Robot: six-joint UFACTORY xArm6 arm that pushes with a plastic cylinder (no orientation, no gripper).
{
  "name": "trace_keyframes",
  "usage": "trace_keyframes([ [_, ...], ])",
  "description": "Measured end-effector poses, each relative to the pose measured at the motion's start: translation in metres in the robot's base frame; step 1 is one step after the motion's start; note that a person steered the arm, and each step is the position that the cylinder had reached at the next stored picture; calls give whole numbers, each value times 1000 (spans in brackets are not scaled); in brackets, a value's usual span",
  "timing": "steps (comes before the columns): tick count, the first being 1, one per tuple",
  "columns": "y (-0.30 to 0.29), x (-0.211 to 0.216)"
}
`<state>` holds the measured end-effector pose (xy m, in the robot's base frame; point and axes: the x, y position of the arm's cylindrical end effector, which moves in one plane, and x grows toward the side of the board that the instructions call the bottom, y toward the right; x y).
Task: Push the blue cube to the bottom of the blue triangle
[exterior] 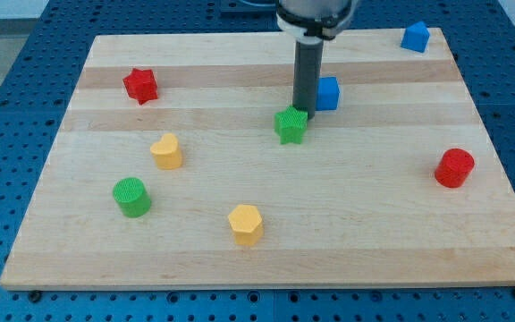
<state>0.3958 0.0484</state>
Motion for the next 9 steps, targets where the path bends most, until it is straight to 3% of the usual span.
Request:
trace_keyframes([
  [2, 19, 28],
  [5, 12, -69],
  [9, 72, -87],
])
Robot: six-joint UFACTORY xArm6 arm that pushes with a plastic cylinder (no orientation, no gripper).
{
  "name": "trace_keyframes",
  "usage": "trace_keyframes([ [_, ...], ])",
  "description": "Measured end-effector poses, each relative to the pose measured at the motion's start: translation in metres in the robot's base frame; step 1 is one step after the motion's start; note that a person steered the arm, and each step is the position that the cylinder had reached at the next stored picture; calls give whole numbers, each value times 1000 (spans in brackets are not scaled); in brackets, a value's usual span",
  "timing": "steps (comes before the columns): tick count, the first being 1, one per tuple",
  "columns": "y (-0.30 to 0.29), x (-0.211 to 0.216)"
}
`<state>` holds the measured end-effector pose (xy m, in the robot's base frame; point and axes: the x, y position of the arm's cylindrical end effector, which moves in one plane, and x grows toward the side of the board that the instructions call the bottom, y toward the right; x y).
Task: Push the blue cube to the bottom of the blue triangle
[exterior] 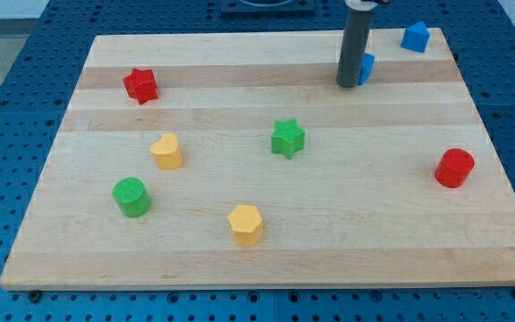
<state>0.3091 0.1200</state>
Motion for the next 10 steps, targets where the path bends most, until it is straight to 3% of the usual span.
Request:
trace_keyframes([
  [3, 5, -52],
  [7, 70, -64],
  [10, 77, -66],
])
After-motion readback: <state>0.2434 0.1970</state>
